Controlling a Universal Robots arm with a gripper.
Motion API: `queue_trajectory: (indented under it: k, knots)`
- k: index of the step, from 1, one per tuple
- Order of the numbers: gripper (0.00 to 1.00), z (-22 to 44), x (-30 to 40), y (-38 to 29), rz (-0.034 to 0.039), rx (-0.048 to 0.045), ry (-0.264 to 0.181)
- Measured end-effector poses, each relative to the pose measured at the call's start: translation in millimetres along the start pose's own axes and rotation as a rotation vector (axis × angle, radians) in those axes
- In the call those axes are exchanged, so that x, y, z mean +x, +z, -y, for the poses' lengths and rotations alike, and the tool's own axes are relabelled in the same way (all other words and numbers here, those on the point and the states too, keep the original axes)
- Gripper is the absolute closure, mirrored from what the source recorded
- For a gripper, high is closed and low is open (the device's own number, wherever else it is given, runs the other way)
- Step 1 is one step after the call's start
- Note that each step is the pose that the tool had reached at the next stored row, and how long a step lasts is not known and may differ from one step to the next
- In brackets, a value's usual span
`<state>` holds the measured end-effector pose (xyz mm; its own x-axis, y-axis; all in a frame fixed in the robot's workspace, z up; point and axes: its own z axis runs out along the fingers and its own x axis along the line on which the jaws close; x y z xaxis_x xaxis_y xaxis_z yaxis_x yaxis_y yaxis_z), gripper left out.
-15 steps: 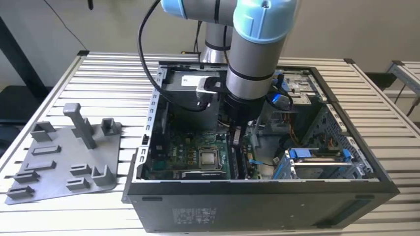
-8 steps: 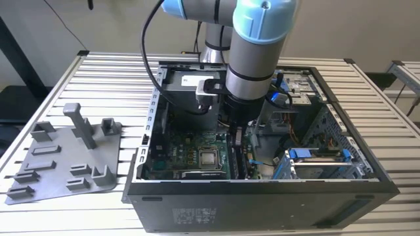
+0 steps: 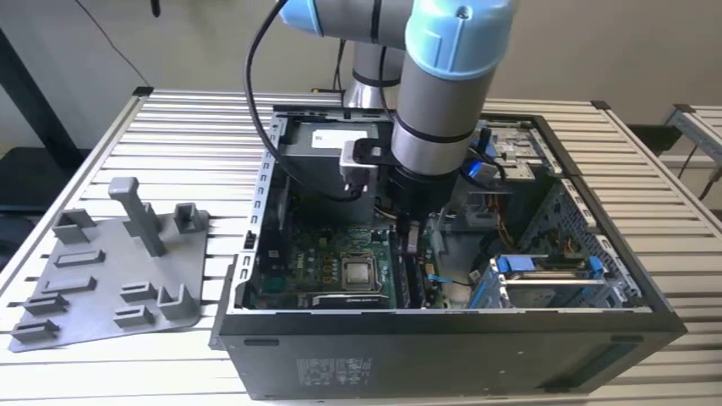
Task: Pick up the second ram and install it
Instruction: 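Press down the second ram until it locks into place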
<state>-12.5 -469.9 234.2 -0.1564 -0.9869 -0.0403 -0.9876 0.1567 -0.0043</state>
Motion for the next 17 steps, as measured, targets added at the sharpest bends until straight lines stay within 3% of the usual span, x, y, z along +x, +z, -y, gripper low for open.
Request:
queue_trajectory:
  k: [3, 8, 12, 15, 17]
  knots:
    - [0.89, 3.0, 0.3, 3.8, -0.0004, -0.0034, 0.0]
    - [0.89, 3.2, 0.4, 6.0, -0.0013, -0.0039, 0.0]
    - [0.89, 3.2, 0.7, 11.8, -0.0023, -0.0041, 0.0]
    - [0.89, 3.2, 1.1, 16.1, 0.0, -0.0044, 0.0]
    - [0.89, 3.3, 0.4, 14.1, 0.0028, -0.0046, 0.0]
